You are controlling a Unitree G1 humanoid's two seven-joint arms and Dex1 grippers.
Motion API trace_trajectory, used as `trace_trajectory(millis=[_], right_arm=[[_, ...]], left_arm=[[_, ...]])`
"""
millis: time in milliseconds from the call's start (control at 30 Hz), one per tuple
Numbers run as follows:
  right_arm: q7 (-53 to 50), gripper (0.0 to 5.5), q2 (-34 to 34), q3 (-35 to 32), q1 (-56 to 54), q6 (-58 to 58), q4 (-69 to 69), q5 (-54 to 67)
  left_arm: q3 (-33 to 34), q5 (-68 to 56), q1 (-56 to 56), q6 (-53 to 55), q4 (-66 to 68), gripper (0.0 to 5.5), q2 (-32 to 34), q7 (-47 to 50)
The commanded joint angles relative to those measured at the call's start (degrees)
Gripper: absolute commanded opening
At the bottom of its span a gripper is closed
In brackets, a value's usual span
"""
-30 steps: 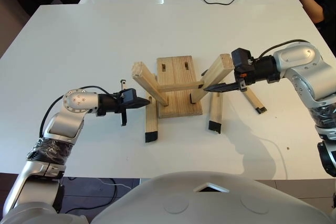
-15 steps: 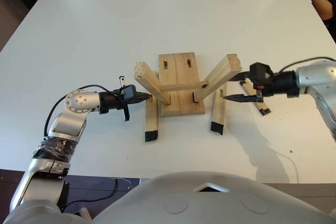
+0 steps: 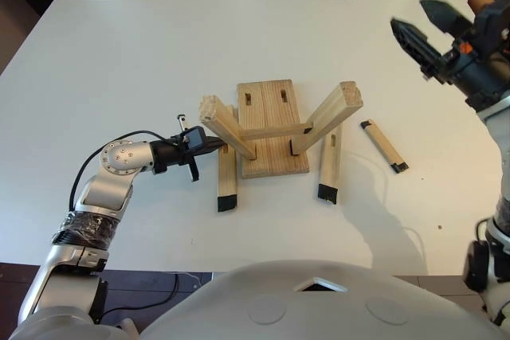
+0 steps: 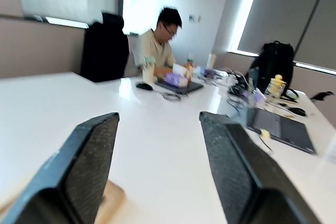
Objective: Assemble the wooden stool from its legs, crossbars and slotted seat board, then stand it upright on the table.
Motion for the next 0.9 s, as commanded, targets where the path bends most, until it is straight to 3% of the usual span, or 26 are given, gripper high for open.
trace_trajectory(millis=[33, 367, 567, 767, 867, 900], right_arm=[[-8.3, 2.82, 2.5, 2.5, -5.4, 5.8, -6.6, 8.3], [-18.5, 2.82, 8.8, 9.2, -18.5, 7.7, -2.6, 13.9], [-21.5, 2.82, 6.7, 4.3, -25.1, 7.1, -1.4, 22.9], [-21.8, 2.82, 4.0, 3.4, -22.2, 5.8, -4.5, 26.6], [-19.3, 2.82, 5.8, 10.9, -11.2, 3.9, -6.6, 19.6], [-17.7, 2.82, 5.9, 16.3, -5.1, 2.3, -5.7, 14.2]], left_arm=[[-0.8, 2.0, 0.6, 1.1, 0.1, 0.0, -0.3, 0.7], [-2.3, 3.2, -0.4, 1.1, 0.5, 0.0, -1.6, 1.4], [-2.1, 3.4, 0.3, 0.5, 1.2, 0.0, -0.2, 0.9], [-2.2, 3.5, 0.2, 0.3, 1.5, 0.0, 0.1, 0.6], [-2.5, 3.7, 0.1, 0.4, 1.3, 0.0, 0.1, 0.4], [-2.8, 3.7, 0.0, 0.5, 1.2, 0.0, 0.0, 0.1]])
